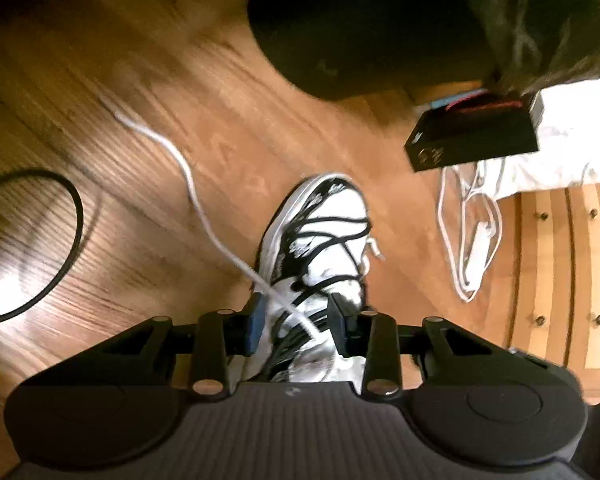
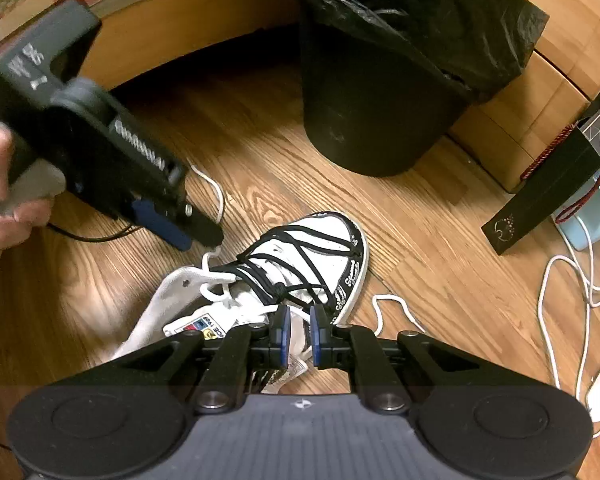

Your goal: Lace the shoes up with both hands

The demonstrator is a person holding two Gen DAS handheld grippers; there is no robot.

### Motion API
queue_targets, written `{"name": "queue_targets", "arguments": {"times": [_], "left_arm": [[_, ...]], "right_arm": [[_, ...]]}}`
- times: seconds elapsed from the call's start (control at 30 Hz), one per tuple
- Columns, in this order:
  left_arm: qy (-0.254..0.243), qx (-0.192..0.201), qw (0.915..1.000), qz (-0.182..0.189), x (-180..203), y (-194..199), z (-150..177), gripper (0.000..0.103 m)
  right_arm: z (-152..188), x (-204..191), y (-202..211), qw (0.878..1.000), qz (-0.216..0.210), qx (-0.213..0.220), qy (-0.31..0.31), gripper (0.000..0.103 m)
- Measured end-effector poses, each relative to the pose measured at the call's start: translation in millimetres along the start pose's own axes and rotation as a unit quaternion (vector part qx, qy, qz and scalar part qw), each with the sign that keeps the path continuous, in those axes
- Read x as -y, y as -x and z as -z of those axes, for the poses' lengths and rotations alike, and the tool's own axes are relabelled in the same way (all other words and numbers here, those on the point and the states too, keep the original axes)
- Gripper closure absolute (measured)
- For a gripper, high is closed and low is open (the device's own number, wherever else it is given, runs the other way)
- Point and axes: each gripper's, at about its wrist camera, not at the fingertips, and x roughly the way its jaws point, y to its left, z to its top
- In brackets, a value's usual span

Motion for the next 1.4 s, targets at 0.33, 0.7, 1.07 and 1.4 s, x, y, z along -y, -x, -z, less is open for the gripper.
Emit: {"name": "queue_targets", "arguments": {"times": [0.33,0.7,1.07,1.4], "left_arm": [[0.05,0.004,0.9983,0.03,-12,-1,9,0.068],[0.038,0.036,0.9981,0.034,-10,2,11,0.097],[0.073,0.039,0.9956,0.045,-23,10,1,0.102],[0.095,0.03,0.9928,0.067,-20,-2,8,0.083]], "right_arm": [[6,0,-2,1.0,-0.001,-0.004,0.005,0.091],[9,0,2,1.0,-0.005,0.003,0.006,0.091],[9,-1,6,1.0,-0.002,0.005,0.009,0.091],[12,-7,6,1.0,-0.002,-0.004,0.026,0.091]]}}
